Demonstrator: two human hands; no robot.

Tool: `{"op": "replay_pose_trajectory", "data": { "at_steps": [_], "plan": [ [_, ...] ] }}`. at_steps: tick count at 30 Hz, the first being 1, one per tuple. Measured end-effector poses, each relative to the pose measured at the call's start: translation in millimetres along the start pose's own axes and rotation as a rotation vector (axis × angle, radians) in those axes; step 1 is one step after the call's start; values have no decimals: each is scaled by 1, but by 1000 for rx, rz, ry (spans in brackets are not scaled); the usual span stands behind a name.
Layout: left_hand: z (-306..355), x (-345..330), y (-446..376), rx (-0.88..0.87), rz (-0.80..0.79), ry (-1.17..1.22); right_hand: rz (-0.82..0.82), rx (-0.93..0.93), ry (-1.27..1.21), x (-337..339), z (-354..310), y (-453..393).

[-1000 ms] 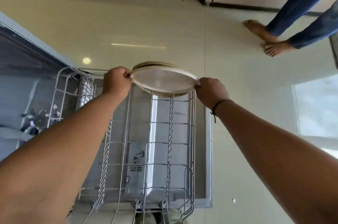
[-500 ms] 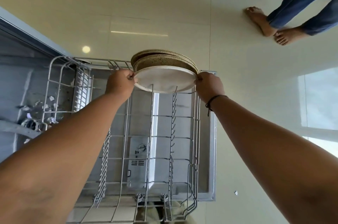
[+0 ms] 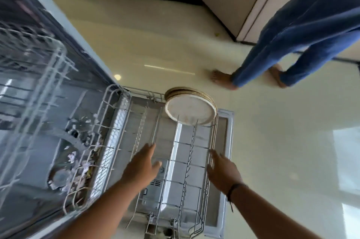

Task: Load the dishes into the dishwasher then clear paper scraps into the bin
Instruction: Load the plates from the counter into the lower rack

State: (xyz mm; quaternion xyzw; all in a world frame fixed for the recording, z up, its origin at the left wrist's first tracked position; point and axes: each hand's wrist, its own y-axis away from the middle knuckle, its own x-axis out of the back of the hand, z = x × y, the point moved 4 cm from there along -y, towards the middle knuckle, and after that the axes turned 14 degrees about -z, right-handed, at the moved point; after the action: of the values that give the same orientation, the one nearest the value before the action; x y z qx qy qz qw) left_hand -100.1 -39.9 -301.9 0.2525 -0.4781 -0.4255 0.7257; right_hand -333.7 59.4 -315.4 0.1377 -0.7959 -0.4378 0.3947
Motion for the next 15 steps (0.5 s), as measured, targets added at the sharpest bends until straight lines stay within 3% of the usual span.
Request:
{"op": "replay_pose_trajectory", "data": {
  "at_steps": [4, 8, 11, 15],
  "plan": [
    [2, -8, 111, 44, 42, -88, -76, 114, 323, -10, -29, 78],
    [-5, 3, 204, 22, 163, -191, -66, 206, 403, -15, -66, 139],
    [-16, 3, 275, -6, 348, -173, -30, 323, 524, -15, -99, 178],
    [-32, -14, 370, 101, 531, -141, 48, 527, 690, -26, -161, 238]
  ]
}}
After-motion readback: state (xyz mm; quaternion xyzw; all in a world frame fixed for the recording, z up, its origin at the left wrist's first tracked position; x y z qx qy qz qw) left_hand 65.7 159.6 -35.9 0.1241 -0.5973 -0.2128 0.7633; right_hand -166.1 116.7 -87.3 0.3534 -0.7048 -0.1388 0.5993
